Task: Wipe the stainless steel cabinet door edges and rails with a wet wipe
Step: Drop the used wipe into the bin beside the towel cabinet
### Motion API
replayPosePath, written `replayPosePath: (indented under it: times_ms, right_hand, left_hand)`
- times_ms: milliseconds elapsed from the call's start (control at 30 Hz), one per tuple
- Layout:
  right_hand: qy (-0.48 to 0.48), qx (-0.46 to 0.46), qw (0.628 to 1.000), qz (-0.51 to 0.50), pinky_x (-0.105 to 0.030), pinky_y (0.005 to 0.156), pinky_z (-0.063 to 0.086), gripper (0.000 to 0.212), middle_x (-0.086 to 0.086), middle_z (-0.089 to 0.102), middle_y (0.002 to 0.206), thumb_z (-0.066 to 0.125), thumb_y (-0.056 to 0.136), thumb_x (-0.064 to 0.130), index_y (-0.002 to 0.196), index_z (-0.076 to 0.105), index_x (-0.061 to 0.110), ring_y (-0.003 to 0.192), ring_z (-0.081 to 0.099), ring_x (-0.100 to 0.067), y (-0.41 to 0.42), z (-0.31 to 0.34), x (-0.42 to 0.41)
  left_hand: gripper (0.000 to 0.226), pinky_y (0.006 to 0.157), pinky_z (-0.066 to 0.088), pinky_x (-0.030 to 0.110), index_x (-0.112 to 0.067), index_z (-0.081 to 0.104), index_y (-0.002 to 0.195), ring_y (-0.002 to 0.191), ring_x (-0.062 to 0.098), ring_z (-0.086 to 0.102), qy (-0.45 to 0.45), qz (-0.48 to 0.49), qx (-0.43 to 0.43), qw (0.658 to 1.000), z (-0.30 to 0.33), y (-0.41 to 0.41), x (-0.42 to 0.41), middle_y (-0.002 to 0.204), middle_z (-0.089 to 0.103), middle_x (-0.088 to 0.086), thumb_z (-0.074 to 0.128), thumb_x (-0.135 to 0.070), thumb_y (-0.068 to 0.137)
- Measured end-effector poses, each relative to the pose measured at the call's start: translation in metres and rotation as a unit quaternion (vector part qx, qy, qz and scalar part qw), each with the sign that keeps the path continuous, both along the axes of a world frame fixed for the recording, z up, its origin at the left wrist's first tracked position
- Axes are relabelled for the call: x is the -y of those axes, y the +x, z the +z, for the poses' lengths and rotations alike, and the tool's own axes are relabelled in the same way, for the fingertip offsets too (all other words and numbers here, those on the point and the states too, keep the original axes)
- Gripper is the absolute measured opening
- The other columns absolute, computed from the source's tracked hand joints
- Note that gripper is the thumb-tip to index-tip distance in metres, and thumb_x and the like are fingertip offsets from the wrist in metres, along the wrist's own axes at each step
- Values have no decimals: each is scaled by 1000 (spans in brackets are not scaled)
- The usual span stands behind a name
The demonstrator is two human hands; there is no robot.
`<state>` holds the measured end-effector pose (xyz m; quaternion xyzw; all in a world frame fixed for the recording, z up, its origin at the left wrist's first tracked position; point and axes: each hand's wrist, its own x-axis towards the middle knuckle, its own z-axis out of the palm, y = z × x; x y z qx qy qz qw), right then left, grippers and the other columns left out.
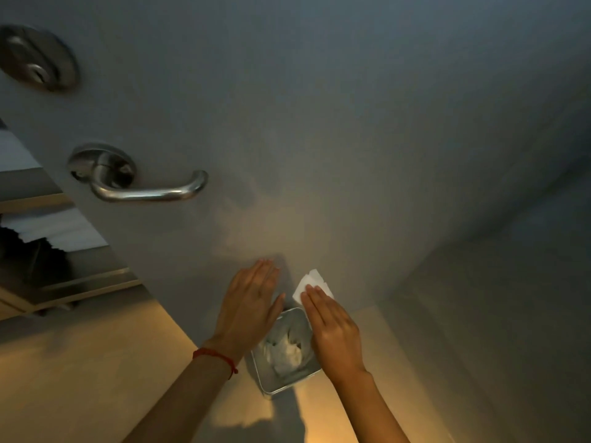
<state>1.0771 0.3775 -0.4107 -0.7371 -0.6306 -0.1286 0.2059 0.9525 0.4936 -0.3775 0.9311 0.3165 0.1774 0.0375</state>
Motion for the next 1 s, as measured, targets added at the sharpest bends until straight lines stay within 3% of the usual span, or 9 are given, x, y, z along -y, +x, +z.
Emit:
replayPosePath:
  times_ms: [67, 167, 300, 433, 600, 700, 833, 1000]
  right_hand:
    - [-3, 3, 1000, -3, -33, 77, 55, 67, -12, 70, 106, 95, 36, 12, 100, 74, 5, 94, 69, -23, 1, -13, -4]
    - [2, 6, 1000, -5, -34, 76, 55, 66, -12, 70, 105, 93, 36, 6, 99, 74, 4, 94, 69, -23, 1, -32, -10]
    - [7, 7, 1000, 2, -34, 77, 55, 67, -12, 70, 105, 91, 35, 2, 99, 74, 3, 94, 69, -23, 0, -54, -16]
    - [5, 11, 1000, 8, -32, 79, 54, 63, -11, 71, 104, 92, 38, 7, 98, 74, 5, 93, 69, -22, -5, -73, -21]
    - [-14, 16, 1000, 0, -30, 80, 52, 64, -11, 71, 103, 95, 37, 16, 97, 75, 6, 92, 70, -22, -10, -93, -21]
    - [-28, 15, 999, -6, -30, 80, 51, 69, -10, 71, 103, 97, 34, 23, 97, 75, 7, 91, 70, -21, -11, -104, -19]
    - [-34, 7, 999, -13, -30, 78, 53, 69, -10, 72, 102, 97, 33, 21, 97, 75, 7, 90, 70, -22, -13, -116, -21]
    - [-34, -2, 999, -20, -32, 76, 54, 69, -9, 72, 103, 96, 34, 22, 98, 75, 7, 90, 70, -22, -14, -125, -21]
  left_hand:
    - [67, 83, 50, 48, -1, 67, 109, 103, 30, 64, -9, -2, -2, 1000, -12, 3, -4, 112, 66, 17, 13, -39, 99]
    - [72, 83, 50, 50, 1, 66, 109, 103, 32, 64, -12, -1, -3, 1000, -28, 5, -9, 112, 66, 18, 7, -39, 100]
    - [70, 83, 50, 49, 1, 66, 109, 102, 32, 64, -5, 0, 0, 1000, -51, 4, -12, 111, 66, 18, 9, -38, 101]
    - [53, 85, 50, 49, 2, 66, 109, 104, 32, 64, -15, -8, 3, 1000, -73, 3, -16, 112, 65, 18, 33, -35, 92]
    - [54, 85, 52, 48, 0, 66, 109, 104, 32, 63, -42, -12, -7, 999, -91, -1, -15, 112, 65, 18, 33, -38, 92]
    - [65, 84, 51, 48, -1, 67, 109, 103, 31, 64, -59, -10, -23, 998, -95, -4, -14, 112, 66, 17, 18, -42, 98]
    - [58, 83, 51, 49, 0, 68, 107, 101, 31, 65, -50, -13, -12, 999, -103, -4, -13, 109, 67, 17, 27, -40, 96]
    - [69, 80, 52, 49, -1, 69, 104, 99, 30, 66, -47, -19, 1, 999, -107, -4, -10, 107, 68, 16, 12, -39, 100]
